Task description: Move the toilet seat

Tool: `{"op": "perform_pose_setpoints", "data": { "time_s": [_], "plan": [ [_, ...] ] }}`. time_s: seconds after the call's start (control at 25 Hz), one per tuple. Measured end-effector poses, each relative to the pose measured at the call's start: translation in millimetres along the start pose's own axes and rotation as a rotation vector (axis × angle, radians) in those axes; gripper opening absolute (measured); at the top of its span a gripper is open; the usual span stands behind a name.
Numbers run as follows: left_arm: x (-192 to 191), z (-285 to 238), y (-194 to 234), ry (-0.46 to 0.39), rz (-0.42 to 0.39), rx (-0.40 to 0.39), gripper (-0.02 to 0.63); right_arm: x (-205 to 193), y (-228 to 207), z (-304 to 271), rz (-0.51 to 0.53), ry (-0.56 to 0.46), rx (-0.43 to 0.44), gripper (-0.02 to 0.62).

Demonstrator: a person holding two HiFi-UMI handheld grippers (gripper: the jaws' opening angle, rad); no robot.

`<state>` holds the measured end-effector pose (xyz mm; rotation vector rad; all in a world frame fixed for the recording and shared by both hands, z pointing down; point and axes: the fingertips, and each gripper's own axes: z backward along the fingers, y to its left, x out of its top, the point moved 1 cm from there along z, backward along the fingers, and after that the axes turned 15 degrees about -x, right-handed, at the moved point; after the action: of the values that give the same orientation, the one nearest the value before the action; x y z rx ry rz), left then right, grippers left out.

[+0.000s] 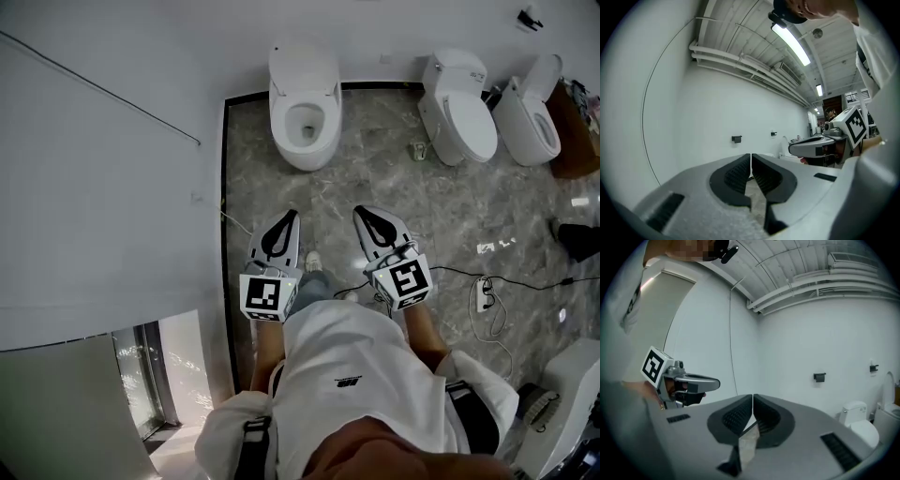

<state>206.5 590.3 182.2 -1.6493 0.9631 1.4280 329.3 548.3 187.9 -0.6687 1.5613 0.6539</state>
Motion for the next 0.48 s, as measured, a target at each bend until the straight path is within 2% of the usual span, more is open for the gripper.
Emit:
{"op": "perform_pose_setpoints", "data": {
  "time_s": [0.48],
  "plan": [
    [-5.2,-29.9,65.7,0.018,-0.001,-0.048,0.034,-1.8,3.2,-74.4,0.006,0.043,-0.011,0.031]
  ]
}}
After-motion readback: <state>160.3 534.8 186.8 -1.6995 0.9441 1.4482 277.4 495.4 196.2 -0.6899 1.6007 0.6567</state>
